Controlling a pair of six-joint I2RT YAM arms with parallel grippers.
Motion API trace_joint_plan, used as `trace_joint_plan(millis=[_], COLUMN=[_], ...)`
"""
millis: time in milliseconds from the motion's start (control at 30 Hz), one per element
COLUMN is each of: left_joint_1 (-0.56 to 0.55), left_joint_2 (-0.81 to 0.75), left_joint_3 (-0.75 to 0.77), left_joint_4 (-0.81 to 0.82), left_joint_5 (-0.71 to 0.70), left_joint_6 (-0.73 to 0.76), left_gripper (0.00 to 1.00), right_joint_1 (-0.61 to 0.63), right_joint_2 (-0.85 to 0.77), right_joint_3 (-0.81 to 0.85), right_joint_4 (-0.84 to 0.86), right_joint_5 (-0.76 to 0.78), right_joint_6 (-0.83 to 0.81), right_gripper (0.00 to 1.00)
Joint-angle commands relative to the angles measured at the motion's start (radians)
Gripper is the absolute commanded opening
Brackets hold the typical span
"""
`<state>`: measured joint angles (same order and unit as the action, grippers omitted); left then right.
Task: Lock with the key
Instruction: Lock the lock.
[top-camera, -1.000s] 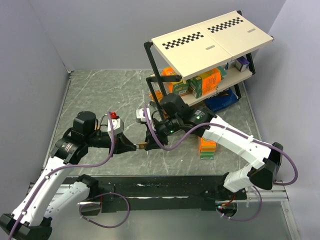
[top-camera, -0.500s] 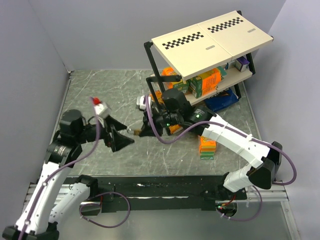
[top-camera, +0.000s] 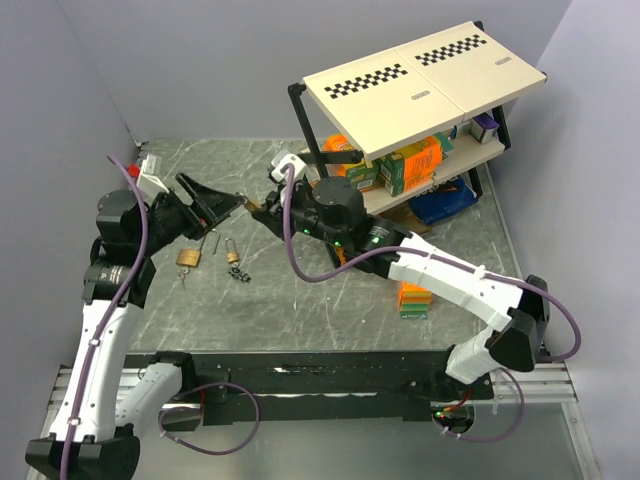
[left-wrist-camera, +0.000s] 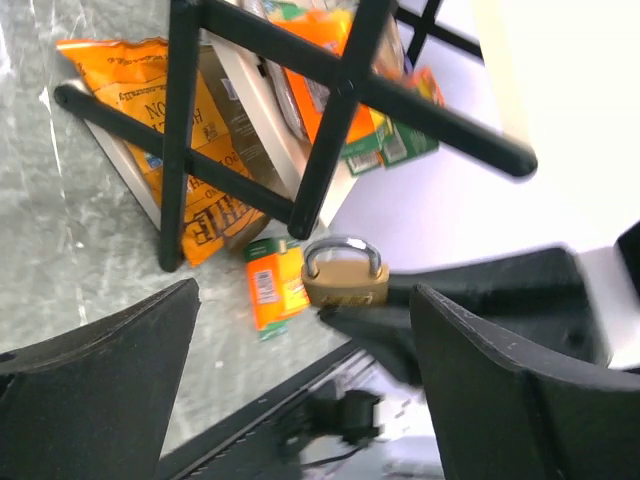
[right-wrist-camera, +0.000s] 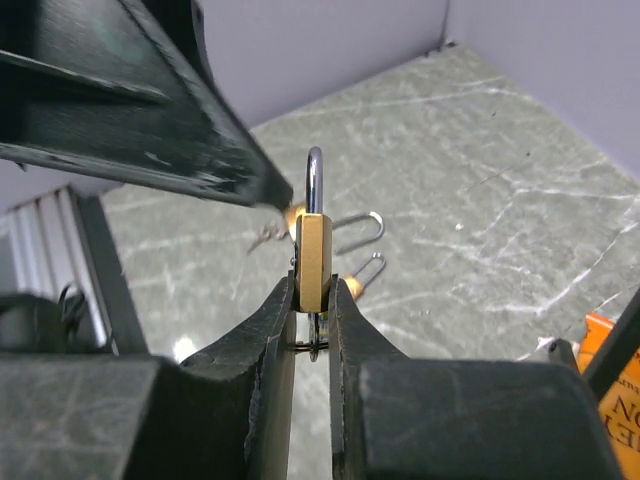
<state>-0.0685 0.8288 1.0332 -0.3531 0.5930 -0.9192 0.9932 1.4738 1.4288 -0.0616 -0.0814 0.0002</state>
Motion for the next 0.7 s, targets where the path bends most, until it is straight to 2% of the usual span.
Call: trace_joint_plan(millis=[0, 267, 667], left_joint_1=[0.015, 0.015, 0.003], left_joint_2=[0.0, -0.022, -0.019], left_joint_3=[0.021, -0.071, -0.091], left_joint_4=[0.031, 0.134, 0.192], left_joint_5=[-0.036, 0.019, 0.002], left_joint_6=[-0.181, -0.196, -0.222], left_gripper=[0.89, 0.78, 0.76], right_joint_1=[0.027, 0.036, 0.062], right_joint_2=[0.039, 0.063, 0.088], right_joint_3=[0.062, 0.062, 0.09], right_joint_4=[0.149, 0.166, 0.161], right_joint_5=[0.124, 0.16, 0.141], right_joint_6=[0.035, 0.06, 0.073], right_gripper=[0.0, 0.0, 0.0])
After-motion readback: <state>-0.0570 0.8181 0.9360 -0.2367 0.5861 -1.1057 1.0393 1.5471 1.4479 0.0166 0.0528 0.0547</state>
